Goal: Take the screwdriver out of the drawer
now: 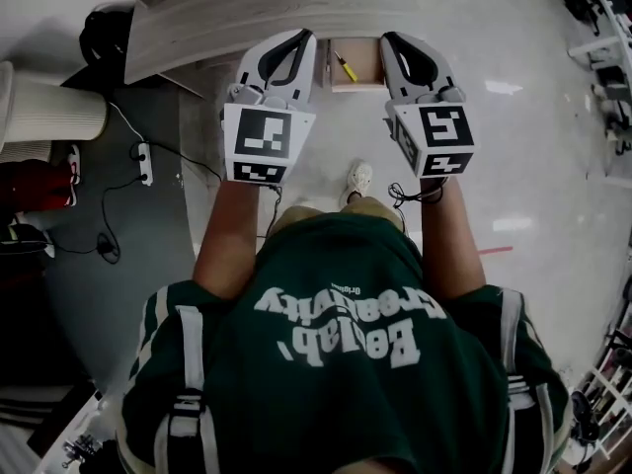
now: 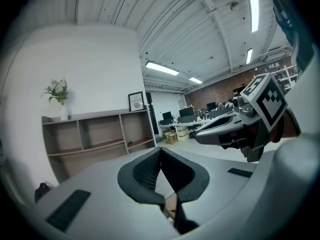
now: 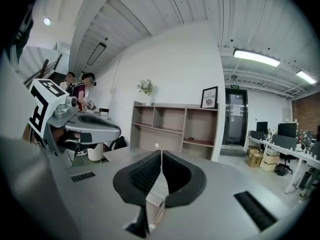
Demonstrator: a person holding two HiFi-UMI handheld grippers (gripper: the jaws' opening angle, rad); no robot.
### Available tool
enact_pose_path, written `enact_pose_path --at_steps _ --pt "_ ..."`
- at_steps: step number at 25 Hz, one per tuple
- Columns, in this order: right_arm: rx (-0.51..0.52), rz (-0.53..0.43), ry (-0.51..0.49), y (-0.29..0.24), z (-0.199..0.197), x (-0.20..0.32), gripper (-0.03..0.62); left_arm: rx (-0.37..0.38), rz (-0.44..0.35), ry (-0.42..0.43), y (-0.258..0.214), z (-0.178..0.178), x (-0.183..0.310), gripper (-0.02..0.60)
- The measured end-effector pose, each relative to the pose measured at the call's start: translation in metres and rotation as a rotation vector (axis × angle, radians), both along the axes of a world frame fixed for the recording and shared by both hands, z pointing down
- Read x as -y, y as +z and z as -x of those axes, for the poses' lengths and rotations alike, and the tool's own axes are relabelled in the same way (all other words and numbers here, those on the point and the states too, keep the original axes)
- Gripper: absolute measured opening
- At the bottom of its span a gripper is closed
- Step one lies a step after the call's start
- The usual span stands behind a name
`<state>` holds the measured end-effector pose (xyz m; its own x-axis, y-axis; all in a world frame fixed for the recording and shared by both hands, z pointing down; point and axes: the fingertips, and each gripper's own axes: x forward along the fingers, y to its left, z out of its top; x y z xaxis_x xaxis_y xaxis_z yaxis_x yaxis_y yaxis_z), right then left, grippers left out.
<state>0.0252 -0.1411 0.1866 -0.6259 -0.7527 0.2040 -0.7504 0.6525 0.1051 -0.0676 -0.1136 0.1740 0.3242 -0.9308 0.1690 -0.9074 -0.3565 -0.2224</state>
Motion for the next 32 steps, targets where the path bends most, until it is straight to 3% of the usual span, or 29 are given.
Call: enact_pose_path --at_steps 8,19,32 --pt "0.053 0.025 -0.094 0.017 -0.015 0.051 0.037 0.009 -0.021 -0.088 0.010 -0.021 0.040 0.018" --pt "0.071 0.072 -0.117 0.039 -0.066 0.099 0.037 0.028 0.013 -0.115 0.024 -0.053 0.090 0.018" --pt "0.088 0.066 0.025 0.057 -0.049 0.116 0.037 0.011 -0.004 0.139 0.049 -0.051 0.143 0.018"
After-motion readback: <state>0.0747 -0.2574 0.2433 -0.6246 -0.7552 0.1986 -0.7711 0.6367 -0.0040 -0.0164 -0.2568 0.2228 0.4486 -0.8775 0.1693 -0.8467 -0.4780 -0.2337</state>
